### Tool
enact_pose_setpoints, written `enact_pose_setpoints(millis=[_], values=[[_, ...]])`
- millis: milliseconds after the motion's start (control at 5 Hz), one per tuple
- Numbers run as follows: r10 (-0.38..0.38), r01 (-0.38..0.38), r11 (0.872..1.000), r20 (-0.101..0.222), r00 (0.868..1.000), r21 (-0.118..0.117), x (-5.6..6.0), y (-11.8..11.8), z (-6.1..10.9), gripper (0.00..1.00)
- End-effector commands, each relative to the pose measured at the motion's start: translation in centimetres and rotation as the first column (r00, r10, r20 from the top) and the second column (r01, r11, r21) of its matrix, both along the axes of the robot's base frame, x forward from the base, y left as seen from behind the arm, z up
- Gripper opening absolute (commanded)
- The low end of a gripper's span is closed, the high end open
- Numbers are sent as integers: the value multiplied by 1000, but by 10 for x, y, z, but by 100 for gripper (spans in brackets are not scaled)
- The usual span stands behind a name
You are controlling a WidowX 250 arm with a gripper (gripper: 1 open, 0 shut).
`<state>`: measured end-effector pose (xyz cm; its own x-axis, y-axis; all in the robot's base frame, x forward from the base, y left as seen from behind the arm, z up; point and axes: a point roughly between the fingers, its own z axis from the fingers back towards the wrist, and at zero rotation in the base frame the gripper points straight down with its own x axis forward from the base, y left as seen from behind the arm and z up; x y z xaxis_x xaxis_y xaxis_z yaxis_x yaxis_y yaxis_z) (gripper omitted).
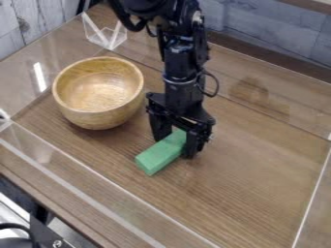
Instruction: Put green object into wooden bowl
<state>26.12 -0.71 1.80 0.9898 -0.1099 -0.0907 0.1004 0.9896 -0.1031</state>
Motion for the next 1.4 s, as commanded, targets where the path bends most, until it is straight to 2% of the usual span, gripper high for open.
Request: enact_pose_setpoints(millis=[0,400,800,1200], values=[[-48,48,999,32,998,-1,10,-2,8,0],[-77,78,997,39,996,-21,3,-2,21,0],[-9,11,999,47,999,-37,-7,3,19,0],[56,-53,997,50,997,-52,-2,-2,29,0]])
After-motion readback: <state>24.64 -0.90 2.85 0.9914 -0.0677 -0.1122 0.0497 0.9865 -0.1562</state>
